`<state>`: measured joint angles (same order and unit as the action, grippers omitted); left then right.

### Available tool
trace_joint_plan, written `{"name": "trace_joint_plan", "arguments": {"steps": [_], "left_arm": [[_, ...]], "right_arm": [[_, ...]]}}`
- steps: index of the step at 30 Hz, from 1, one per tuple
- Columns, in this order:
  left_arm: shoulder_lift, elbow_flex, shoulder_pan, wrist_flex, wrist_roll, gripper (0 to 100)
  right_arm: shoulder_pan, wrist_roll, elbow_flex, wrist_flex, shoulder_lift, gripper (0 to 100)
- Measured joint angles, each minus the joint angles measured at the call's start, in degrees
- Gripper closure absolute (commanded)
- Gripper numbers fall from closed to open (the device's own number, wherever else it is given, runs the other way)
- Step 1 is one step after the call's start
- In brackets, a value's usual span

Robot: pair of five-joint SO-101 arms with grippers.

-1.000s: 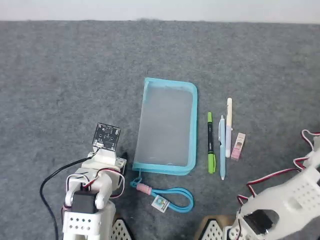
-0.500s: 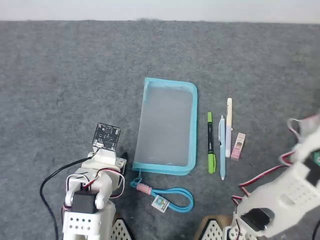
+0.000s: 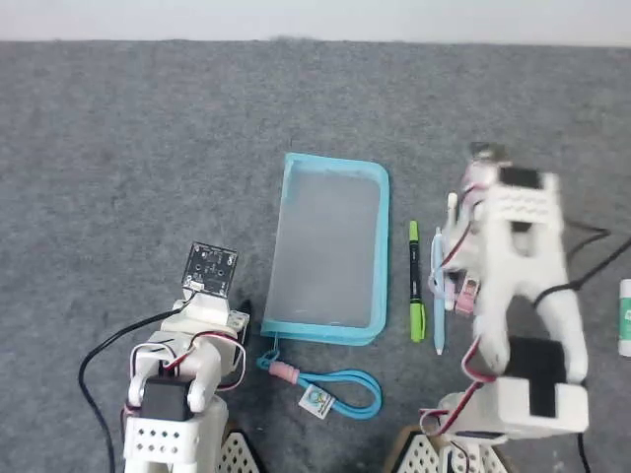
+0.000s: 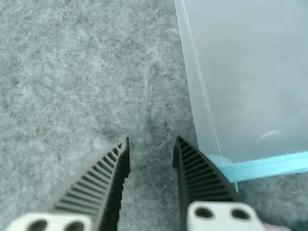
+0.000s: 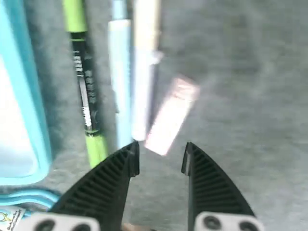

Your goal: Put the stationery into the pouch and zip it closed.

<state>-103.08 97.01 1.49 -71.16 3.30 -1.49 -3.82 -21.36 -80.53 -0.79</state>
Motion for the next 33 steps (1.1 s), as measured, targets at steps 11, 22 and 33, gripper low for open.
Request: {"name": "trace_joint_plan", "arguments": {"steps": [11,22,33], "left_arm": [[0.00,0.00,0.00,0.00,0.00,86],[0.00,0.00,0.00,0.00,0.00,86],[0.00,0.00,0.00,0.00,0.00,86]], "right_arm": [[-4.04,2.11,-6.15,6.95,-0.70,84.7],[-4.40,2.11,-6.77,10.29,7.56,88.3],[-12.48,-2.11,-4.92,10.11,7.65,99.2]]}}
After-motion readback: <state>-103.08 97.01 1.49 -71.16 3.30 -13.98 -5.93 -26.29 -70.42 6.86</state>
